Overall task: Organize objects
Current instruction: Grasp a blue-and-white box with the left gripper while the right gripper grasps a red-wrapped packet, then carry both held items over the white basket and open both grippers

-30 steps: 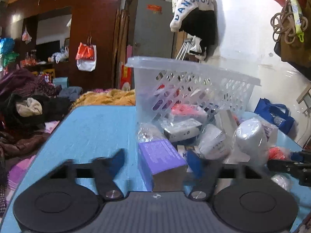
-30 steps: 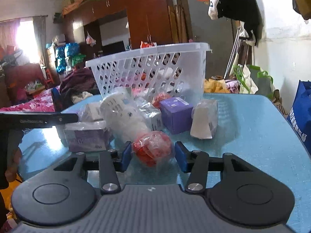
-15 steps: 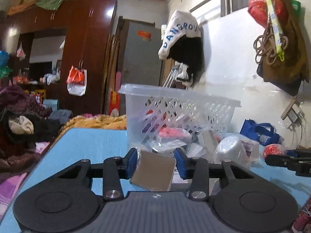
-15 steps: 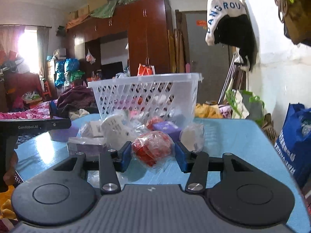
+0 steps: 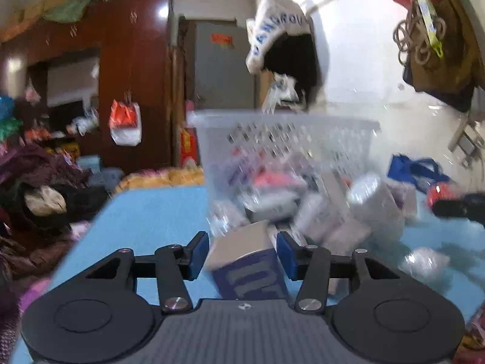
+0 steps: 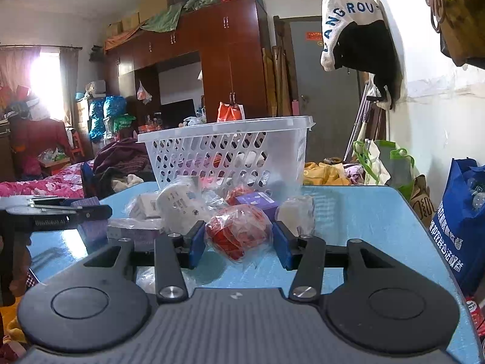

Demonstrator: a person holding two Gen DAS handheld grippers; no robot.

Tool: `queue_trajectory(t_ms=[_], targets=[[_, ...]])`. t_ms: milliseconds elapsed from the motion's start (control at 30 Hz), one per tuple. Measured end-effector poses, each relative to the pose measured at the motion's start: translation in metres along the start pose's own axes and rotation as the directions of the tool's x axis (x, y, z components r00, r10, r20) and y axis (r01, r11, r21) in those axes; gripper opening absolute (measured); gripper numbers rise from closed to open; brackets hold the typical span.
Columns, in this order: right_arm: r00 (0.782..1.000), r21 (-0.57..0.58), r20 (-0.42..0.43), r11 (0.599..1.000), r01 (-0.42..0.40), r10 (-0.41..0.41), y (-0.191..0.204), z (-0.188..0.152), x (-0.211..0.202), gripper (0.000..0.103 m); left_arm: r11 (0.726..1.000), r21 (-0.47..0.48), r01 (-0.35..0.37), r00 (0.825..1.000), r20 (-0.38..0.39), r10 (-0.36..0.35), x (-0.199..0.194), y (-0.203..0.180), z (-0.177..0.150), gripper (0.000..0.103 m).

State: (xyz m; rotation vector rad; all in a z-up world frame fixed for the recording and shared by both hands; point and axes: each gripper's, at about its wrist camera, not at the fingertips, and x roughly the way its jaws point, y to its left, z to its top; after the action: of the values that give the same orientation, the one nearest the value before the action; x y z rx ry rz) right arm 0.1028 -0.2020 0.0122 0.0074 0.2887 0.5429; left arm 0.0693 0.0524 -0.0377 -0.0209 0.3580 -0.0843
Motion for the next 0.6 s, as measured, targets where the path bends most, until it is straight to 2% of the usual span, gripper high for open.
queue_trajectory(t_ms=[67, 333, 600], targets=[[1.0, -0.001, 0.003, 1.0, 0.002, -0.002, 0.0, 0.001, -0.001, 0.051, 0.999, -0.024, 0.031, 0.999, -0.011, -0.031, 0.002, 0.002, -0.004, 0.043], [1.0, 0.002, 0.018, 1.0, 0.011, -0.011, -0.002, 0.001, -0.005, 0.051, 1.0, -0.025, 0.013, 0.997, 0.073, -0.012, -0.015, 0.001, -0.002, 0.042], [0.999, 0.005, 0.032, 1.0, 0.012, -0.012, -0.004, 0.008, -0.007, 0.051, 0.998, -0.039, 0.047, 0.993, 0.11, -0.043, -0.02, 0.001, 0.011, 0.042]])
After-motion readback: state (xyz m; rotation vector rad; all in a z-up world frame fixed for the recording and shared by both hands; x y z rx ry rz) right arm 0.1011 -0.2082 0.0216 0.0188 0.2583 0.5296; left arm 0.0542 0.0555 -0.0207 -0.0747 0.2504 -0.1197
